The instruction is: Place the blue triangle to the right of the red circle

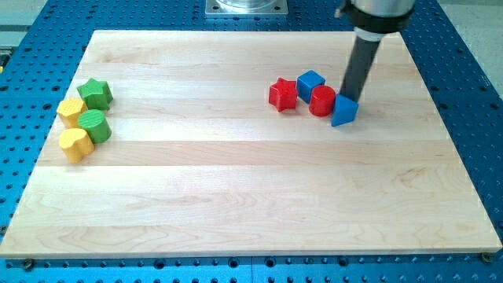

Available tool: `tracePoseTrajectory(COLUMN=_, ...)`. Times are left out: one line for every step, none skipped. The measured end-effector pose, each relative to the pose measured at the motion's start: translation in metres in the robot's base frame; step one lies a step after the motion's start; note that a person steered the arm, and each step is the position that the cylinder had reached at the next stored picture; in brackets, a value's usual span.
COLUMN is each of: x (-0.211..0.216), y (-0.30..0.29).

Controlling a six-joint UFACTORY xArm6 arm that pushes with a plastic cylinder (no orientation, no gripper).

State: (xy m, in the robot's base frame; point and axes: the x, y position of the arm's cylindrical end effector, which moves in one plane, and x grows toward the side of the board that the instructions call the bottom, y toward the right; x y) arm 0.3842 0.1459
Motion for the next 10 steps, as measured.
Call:
tracePoseTrajectory(x=0.0, y=-0.019)
tracePoseTrajectory(x=-0.001, y=-0.014)
tracePoseTrajectory(x=-0.005, y=0.078)
tracePoseTrajectory(x=0.048, y=0.077)
tracePoseTrajectory(x=0.047, y=0.025)
tracePoseTrajectory(x=0.044, y=-0.018)
tracePoseTrajectory(x=0.04, y=-0.04)
tracePoseTrajectory(x=0.059, y=-0.042)
tracePoseTrajectory(x=0.121, y=-0.112)
tracePoseTrajectory(x=0.164, y=-0.231)
